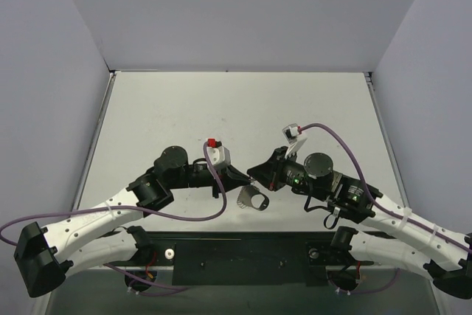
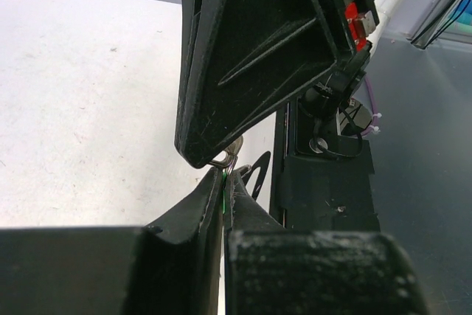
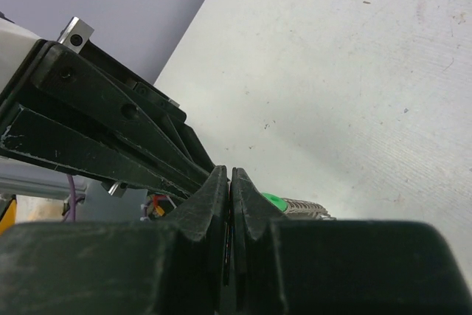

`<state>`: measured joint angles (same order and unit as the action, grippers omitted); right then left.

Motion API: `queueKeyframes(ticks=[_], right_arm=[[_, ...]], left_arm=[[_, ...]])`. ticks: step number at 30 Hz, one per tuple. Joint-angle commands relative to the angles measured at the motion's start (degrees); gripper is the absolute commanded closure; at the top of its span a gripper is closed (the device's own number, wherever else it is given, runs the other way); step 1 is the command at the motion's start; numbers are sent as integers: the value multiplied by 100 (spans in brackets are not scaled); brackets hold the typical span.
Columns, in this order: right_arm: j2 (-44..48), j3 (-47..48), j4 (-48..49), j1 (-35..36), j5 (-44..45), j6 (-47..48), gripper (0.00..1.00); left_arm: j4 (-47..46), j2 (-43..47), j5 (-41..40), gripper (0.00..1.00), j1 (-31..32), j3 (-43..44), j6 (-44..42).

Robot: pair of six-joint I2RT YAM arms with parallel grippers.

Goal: Remove the keys from the keyring

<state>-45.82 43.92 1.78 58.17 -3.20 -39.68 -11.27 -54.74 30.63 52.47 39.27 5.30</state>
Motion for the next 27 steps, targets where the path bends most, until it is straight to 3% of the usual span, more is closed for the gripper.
queueKeyframes(ticks=[1, 15, 27], right_arm=[[-199, 433, 156, 221, -278, 48, 100], [-261, 626, 472, 230, -251, -250, 100], [214, 310, 745, 230, 303, -707, 100]], left_arm=[[-174, -81, -338, 100, 18, 371, -91], [-42, -151, -602, 100, 18, 521, 173], [-490, 34, -1032, 100, 18, 231, 525]])
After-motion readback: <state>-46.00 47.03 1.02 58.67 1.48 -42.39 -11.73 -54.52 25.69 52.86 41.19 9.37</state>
